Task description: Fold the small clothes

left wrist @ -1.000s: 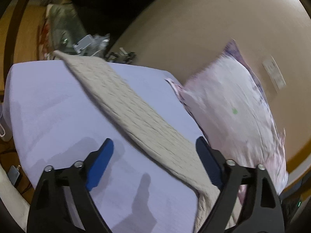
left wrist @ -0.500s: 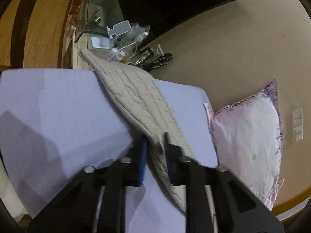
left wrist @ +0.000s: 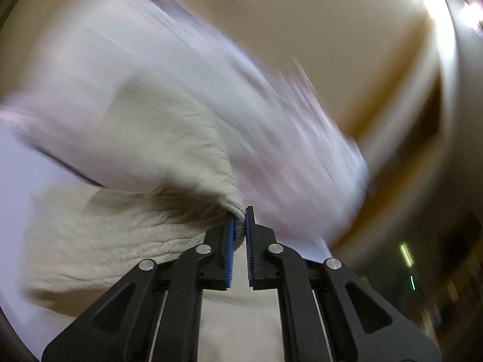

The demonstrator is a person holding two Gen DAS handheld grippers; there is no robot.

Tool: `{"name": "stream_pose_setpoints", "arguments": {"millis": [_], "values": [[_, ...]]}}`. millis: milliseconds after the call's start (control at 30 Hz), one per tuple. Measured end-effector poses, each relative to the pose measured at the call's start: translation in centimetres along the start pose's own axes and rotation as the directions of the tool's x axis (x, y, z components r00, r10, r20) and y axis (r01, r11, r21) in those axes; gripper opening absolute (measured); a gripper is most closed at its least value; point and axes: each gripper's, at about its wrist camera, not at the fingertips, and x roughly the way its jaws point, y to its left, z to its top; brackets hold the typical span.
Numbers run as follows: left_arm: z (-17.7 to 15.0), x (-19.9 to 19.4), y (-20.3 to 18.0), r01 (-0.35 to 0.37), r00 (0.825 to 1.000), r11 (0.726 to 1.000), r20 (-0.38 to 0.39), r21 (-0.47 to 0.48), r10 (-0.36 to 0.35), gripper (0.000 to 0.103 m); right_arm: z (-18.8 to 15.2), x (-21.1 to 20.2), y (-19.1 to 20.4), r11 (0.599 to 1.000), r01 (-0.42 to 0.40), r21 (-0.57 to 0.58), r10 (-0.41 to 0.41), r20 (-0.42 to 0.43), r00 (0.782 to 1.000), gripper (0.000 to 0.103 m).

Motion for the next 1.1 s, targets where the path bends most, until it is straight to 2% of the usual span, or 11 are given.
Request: {"name": "stream_pose_setpoints", "arguments": {"millis": [67,133,267,367,467,500,733,800,900,1033,1100], "values": [[-3.2,6.5,-3.5,0.049,0.975,0.997,-0.218,0.064,-0.034,0.006,-0.3,-0.2,-1.1,1.0,0.023,0.008,-0.023,-0.026,0.999,0.084],[-5.1,8.1,-4.4,0.06,0.96,0.995,-0.279,0.085,-0.034,0.006,-0.8,-1.0,-2.1,1.0,0.016,0.014,-0.015,-0.05,0.999,0.084],[-6.6,3.6,-3.3,0.042,0.973,0.993,-0.23,0.112,-0.016,0.006,-2.5,-4.2,-3.8,0.999,-0.016,-0.032,0.014,-0.062,0.998,0.089],[-7.7,-3.2,-0.7,0.034,0.982,0.994,-0.186,0.104,-0.014,0.012,-4.7,-6.3,-4.9,0.99,-0.137,-0.016,0.134,-0.13,0.982,0.09],[-10.1,-11.0,2.1,-0.02,0.99,0.996,-0.138,0.087,0.031,0.062,-7.6,-8.4,-5.7,0.959,-0.282,0.038,0.284,-0.216,0.934,0.09],[-11.1,-12.9,2.7,-0.043,0.991,0.996,-0.125,0.08,0.053,0.068,-9.0,-9.3,-6.1,0.941,-0.333,0.06,0.337,-0.253,0.907,0.09],[-19.3,-22.2,9.0,-0.054,0.986,0.994,-0.163,-0.1,0.037,0.07,-16.1,-11.5,-9.4,0.928,-0.32,0.191,0.372,-0.445,0.815,0.088],[-21.4,-21.8,10.3,-0.065,0.978,0.988,-0.205,-0.138,0.036,0.07,-17.4,-10.3,-11.2,0.917,-0.286,0.276,0.387,-0.454,0.803,0.08],[-23.8,-19.4,11.0,-0.077,0.966,0.985,-0.256,-0.155,0.035,0.07,-19.6,-7.6,-13.6,0.839,-0.303,0.452,0.499,-0.416,0.76,0.065],[-24.9,-16.6,11.3,-0.008,0.968,0.98,-0.248,-0.198,-0.042,0.07,-21.1,-5.5,-13.5,0.759,-0.381,0.529,0.609,-0.367,0.703,0.051],[-25.2,-15.1,11.1,0.012,0.968,0.979,-0.244,-0.204,-0.062,0.066,-21.1,-5.0,-12.7,0.749,-0.415,0.517,0.629,-0.356,0.692,0.035]]}}
